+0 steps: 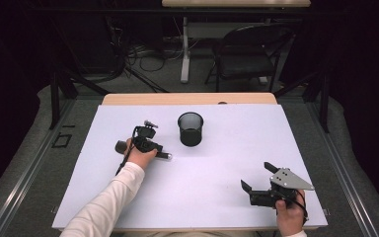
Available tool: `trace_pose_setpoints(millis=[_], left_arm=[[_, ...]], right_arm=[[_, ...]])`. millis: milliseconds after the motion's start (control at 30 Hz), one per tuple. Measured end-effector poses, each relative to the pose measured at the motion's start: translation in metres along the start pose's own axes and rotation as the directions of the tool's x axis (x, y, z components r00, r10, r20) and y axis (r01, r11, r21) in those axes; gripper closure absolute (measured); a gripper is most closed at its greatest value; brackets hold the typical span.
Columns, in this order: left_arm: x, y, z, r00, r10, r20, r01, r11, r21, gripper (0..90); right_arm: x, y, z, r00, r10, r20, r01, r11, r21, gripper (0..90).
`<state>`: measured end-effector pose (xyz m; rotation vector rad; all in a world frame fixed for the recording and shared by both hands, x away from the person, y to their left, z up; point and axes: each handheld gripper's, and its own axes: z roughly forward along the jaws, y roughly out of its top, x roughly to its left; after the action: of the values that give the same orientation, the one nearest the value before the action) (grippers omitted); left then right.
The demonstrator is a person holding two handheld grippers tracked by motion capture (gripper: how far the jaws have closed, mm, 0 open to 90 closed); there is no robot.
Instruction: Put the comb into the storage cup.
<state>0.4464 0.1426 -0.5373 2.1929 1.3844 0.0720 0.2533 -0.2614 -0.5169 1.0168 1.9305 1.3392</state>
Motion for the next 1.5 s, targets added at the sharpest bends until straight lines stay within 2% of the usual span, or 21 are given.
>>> trace_pose_setpoints(millis=[400,533,800,1300,1500], left_arm=[[-0.008,-0.015,-0.007,0.9989,0.037,0.029,-0.037,0.9993,0.003,90.0],[-0.009,-0.019,-0.011,0.9979,0.062,0.022,-0.062,0.9981,0.004,90.0],[-0.005,-0.03,-0.018,0.9972,0.072,0.019,-0.072,0.9973,0.011,90.0],[-0.005,-0.05,-0.035,0.9923,0.124,0.004,-0.124,0.9922,0.015,90.0],[-0.001,-0.058,-0.041,0.9918,0.128,-0.003,-0.128,0.9915,0.025,90.0]], right_arm=[[0.0,0.0,0.0,1.0,0.001,0.002,-0.001,1.0,0.004,1.3],[0.0,0.0,0.0,1.0,0.002,0.002,-0.002,1.0,0.005,1.3],[0.0,0.0,0.0,1.0,0.003,0.002,-0.003,1.0,0.005,1.3],[0.001,0.0,0.0,1.0,0.002,0.004,-0.002,1.0,0.002,1.3],[0.0,0.0,0.0,1.0,0.002,0.006,-0.002,1.0,0.006,1.3]])
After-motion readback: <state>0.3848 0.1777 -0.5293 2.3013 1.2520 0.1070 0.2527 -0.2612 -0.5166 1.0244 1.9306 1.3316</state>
